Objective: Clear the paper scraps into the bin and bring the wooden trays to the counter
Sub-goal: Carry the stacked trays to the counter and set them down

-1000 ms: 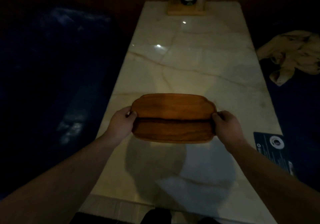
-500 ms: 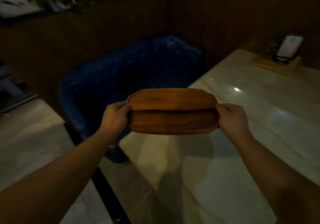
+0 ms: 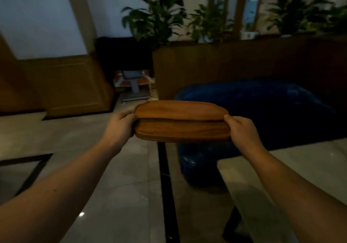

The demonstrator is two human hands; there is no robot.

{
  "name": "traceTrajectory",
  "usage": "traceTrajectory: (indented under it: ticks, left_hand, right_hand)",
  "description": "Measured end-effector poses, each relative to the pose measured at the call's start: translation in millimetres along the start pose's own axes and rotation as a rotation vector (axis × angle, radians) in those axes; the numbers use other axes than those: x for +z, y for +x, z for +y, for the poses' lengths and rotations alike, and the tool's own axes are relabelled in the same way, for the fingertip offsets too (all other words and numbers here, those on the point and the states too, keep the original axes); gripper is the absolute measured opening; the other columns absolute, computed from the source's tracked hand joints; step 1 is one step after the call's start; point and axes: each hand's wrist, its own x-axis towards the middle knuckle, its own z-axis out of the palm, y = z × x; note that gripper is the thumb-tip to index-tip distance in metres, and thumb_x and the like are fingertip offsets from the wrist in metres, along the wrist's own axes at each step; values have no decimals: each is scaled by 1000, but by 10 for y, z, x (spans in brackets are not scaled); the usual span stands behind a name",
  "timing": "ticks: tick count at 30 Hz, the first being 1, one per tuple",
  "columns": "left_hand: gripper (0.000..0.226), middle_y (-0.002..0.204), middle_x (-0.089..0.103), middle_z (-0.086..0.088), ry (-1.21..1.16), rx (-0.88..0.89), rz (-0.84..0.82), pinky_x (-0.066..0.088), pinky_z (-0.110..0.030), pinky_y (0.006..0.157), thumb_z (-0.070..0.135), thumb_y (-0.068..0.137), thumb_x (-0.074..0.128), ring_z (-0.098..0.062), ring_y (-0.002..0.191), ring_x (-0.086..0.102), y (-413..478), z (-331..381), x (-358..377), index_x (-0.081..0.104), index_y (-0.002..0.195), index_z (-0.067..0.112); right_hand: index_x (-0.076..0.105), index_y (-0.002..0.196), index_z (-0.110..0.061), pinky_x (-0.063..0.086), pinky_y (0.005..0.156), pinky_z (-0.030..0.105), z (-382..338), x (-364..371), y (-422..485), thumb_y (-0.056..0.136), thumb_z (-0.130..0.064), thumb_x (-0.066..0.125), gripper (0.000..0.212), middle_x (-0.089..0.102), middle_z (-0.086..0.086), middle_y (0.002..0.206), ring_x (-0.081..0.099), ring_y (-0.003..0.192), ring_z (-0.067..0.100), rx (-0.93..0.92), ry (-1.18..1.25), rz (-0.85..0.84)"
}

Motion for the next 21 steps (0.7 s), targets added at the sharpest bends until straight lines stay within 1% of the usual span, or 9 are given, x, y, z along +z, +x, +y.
traceTrajectory:
  ticks: [2, 3, 5, 7, 11, 13, 17, 19, 21]
  left_hand:
    - [29, 61, 40, -10, 5, -8, 94, 30, -33, 50, 15, 92, 42, -20, 52, 39, -180, -167, -586, 61, 80, -2]
    - [29, 61, 41, -10, 11, -18, 150, 30, -33, 51, 16, 92, 42, -20, 53, 39, -271, -244, -861, 61, 76, 1]
    - [31, 60, 46, -9, 10, -35, 268, 31, -33, 51, 15, 92, 40, -21, 54, 42, -466, -373, -1410, 58, 67, 9]
    - [32, 61, 49, -9, 9, -67, 342, 32, -33, 52, 15, 92, 40, -21, 55, 45, -613, -529, -1866, 59, 66, 12]
    - [31, 64, 54, -14, 0, -125, 494, 37, -39, 57, 21, 85, 42, -27, 61, 51, -1007, -909, -2894, 65, 75, 3]
    - [31, 63, 58, -9, 34, -136, 578, 39, -36, 56, 17, 88, 41, -23, 59, 53, -1191, -1061, -3305, 69, 81, 4]
    - [31, 61, 59, -5, 99, -169, 709, 40, -32, 52, 17, 89, 42, -20, 58, 55, -1507, -1298, -4024, 71, 79, 9]
    - [34, 51, 56, 3, 122, -210, 769, 38, -33, 51, 18, 90, 42, -18, 52, 51, -1625, -1458, -4395, 70, 71, 15]
    - [34, 46, 53, 5, 120, -245, 823, 41, -38, 52, 20, 89, 42, -20, 51, 52, -1711, -1585, -4707, 69, 68, 16]
  right_hand:
    - [67, 79, 5, 40, 58, 34, -282, 477, -145, 98, -37, 45, 51, 60, 14, 71, 57, 66, 29, -27, 20, -53]
    - [66, 79, 7, 40, 59, 34, -418, 719, -235, 97, -37, 45, 52, 59, 15, 71, 58, 66, 30, -39, 30, -79]
    - [64, 70, 1, 39, 60, 34, -689, 1228, -428, 97, -34, 45, 48, 57, 14, 67, 56, 64, 29, -69, 39, -138]
    - [59, 64, -9, 38, 57, 31, -910, 1657, -596, 98, -28, 45, 41, 54, 9, 63, 53, 59, 24, -91, 44, -200]
    - [61, 70, -8, 37, 52, 30, -1405, 2613, -971, 99, -23, 44, 37, 52, 6, 62, 52, 59, 21, -161, 44, -359]
    - [61, 67, -9, 35, 50, 30, -1635, 3029, -1157, 99, -23, 43, 39, 51, 7, 61, 50, 56, 19, -195, 44, -406]
    - [62, 66, -7, 37, 51, 32, -2030, 3858, -1440, 99, -23, 44, 40, 53, 12, 63, 51, 58, 24, -231, 95, -491]
    - [64, 68, -5, 38, 52, 33, -2224, 4301, -1559, 98, -23, 45, 40, 54, 14, 63, 53, 58, 25, -253, 85, -554]
    - [67, 71, -3, 39, 52, 32, -2399, 4695, -1649, 98, -23, 45, 40, 55, 14, 64, 54, 58, 24, -285, 76, -618]
